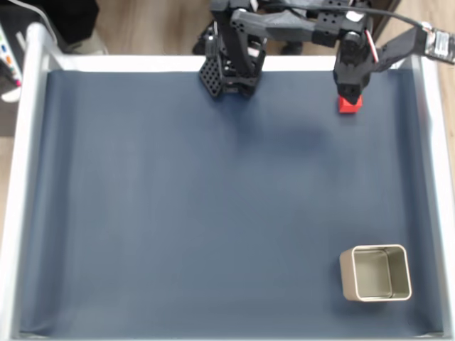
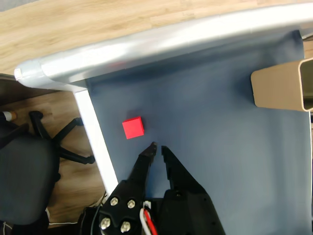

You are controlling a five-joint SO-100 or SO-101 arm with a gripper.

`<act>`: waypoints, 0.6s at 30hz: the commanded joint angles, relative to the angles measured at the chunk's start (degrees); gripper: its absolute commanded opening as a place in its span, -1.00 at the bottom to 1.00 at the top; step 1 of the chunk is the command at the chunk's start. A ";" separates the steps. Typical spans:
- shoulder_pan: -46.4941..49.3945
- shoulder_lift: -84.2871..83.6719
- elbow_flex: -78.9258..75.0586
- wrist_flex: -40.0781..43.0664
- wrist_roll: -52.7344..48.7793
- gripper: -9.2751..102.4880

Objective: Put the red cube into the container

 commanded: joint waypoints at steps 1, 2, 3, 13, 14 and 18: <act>-2.99 1.76 0.62 -0.18 -1.41 -0.76; -3.52 2.02 1.32 -0.18 -2.11 -0.75; -3.96 2.11 1.85 -0.18 -2.72 -0.73; -4.57 3.69 8.70 -4.83 -7.56 -0.51; -4.39 3.43 9.05 -6.06 -7.21 -0.48; -4.48 2.99 11.07 -10.02 -7.47 -0.41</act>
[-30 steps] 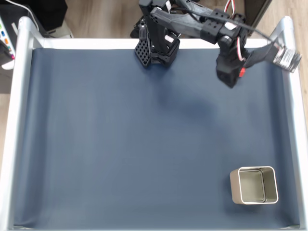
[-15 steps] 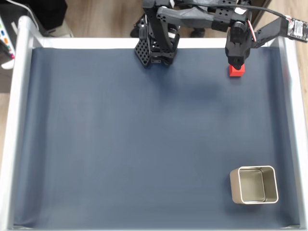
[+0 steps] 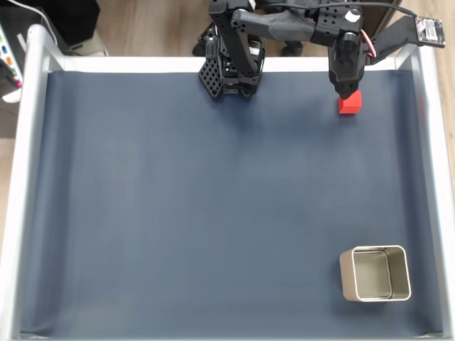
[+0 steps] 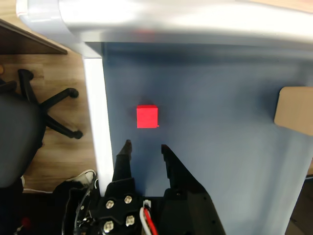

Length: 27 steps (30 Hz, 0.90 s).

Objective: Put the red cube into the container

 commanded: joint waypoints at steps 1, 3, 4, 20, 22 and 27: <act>0.09 0.79 0.70 -4.04 -0.70 -0.40; 0.26 -0.53 1.49 -6.94 -1.76 -0.39; 0.35 -1.32 1.49 -8.17 -2.02 -0.39; -1.49 -7.65 4.57 -16.52 -0.35 -0.40; -1.76 -7.73 5.27 -17.40 -0.09 -0.40; -2.29 -8.70 5.89 -18.46 0.88 -0.40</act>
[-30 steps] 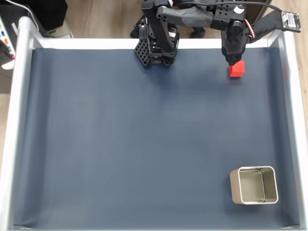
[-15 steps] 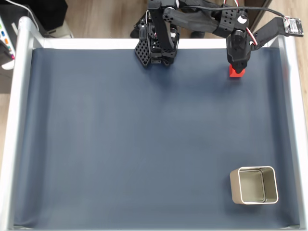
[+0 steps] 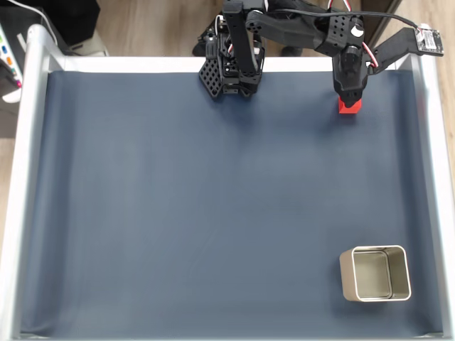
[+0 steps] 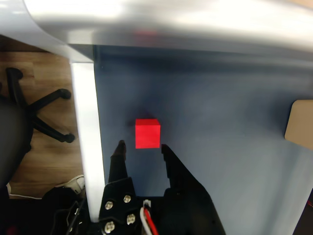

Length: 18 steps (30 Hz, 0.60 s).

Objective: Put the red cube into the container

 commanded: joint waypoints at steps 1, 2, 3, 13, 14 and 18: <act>-0.26 0.00 0.09 -1.58 0.70 -0.40; -0.26 -0.35 0.26 -1.93 0.70 -0.40; -0.18 -0.70 0.26 -2.29 0.70 -0.40; 0.18 -4.13 -0.18 -5.36 2.46 -0.41; 0.26 -4.39 -0.18 -5.54 2.55 -0.42; 0.44 -5.19 -0.18 -6.42 2.81 -0.45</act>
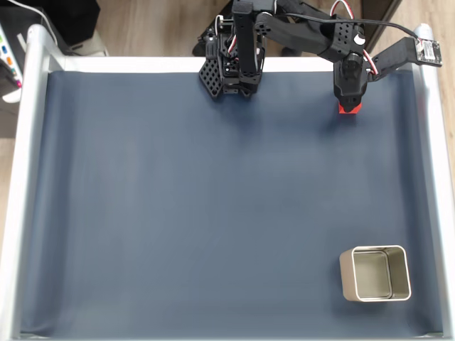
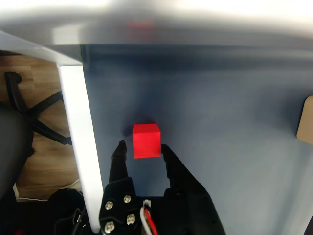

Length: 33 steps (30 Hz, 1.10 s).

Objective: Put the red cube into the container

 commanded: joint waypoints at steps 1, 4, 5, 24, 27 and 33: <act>0.44 0.00 -0.88 -1.14 0.35 -0.47; 0.62 -0.53 -1.14 -2.37 0.53 -0.51; 0.70 -0.62 -1.23 -2.64 0.44 -0.53; 4.13 -2.11 -7.29 3.25 2.99 -0.83; 6.15 -4.48 -14.85 10.02 5.10 -0.83; 13.45 -9.05 -34.10 23.82 6.86 -0.83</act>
